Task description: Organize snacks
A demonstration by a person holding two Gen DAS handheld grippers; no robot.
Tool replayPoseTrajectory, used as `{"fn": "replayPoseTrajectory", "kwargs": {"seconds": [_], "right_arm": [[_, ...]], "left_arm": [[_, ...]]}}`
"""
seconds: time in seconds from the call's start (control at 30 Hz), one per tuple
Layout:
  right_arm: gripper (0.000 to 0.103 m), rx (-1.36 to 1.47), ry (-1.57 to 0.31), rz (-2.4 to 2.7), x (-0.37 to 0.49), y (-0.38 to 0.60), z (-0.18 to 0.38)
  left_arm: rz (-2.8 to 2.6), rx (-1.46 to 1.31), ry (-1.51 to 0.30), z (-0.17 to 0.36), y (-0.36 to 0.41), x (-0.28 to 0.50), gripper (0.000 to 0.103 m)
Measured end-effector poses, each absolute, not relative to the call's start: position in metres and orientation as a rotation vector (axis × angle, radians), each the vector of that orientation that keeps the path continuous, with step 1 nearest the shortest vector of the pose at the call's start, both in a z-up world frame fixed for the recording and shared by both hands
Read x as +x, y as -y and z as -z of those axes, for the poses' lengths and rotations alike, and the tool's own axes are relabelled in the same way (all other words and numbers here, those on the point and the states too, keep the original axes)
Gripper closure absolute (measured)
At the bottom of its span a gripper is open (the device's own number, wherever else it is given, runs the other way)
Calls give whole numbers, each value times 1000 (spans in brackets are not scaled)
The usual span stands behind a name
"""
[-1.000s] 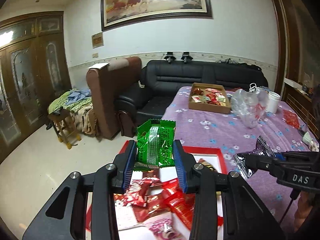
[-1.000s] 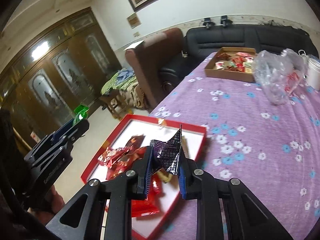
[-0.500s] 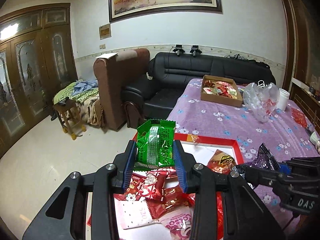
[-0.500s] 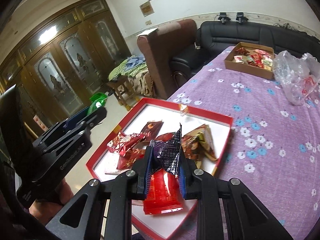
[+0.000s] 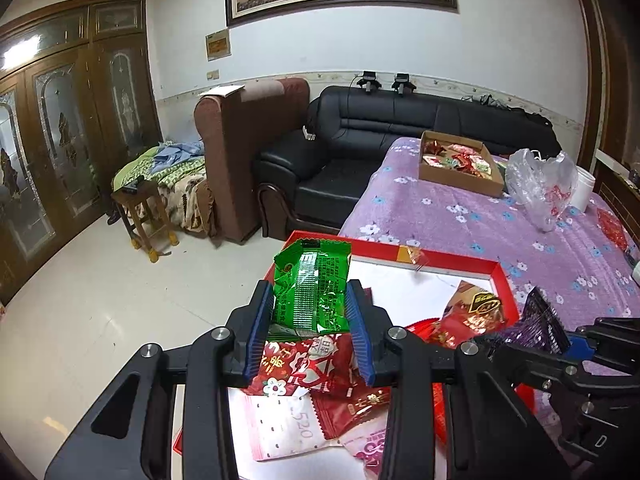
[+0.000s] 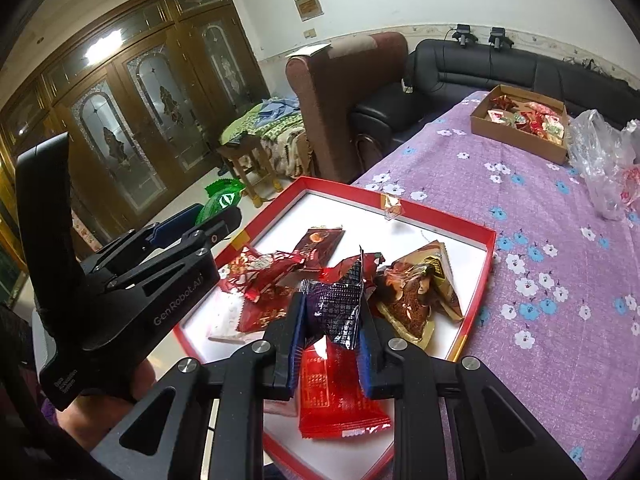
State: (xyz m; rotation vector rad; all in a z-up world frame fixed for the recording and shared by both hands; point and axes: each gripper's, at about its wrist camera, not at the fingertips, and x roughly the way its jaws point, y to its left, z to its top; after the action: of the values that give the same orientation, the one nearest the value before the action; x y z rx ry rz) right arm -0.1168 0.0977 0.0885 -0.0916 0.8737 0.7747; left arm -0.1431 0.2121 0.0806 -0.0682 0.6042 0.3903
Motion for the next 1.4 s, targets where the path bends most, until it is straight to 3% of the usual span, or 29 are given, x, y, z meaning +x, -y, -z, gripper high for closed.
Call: {"fn": "replayPoseTrajectory", "kwargs": {"seconds": [0.4, 0.43, 0.5, 0.57, 0.67, 0.77, 0.87, 1.03, 1.4], "right_arm": [[77, -74, -813, -743, -110, -111, -81], [77, -74, -805, -739, -109, -112, -81], [74, -76, -797, -738, -108, -113, -82], [70, -82, -777, -732, -108, -112, -83], [59, -83, -741, -725, -109, -108, -87], [58, -78, -723, -724, -110, -103, -90], [58, -53, -713, -718, -111, -93, -92], [57, -35, -672, -706, -119, -76, -98], [35, -12, -583, -668, -155, -47, -109]], "left_arm": [[-424, -55, -638, -72, -213, -139, 67], [-426, -52, -639, -72, -213, -139, 65], [-432, -47, -637, -73, -212, -140, 45], [-440, -37, -627, -74, -210, -141, 35], [-440, -22, -620, -77, -208, -142, 35], [-432, -20, -621, -79, -205, -143, 32], [-436, -14, -610, -83, -201, -146, 21], [-434, -11, -577, -95, -193, -154, 20], [-427, -1, -553, -107, -173, -179, 19]]}}
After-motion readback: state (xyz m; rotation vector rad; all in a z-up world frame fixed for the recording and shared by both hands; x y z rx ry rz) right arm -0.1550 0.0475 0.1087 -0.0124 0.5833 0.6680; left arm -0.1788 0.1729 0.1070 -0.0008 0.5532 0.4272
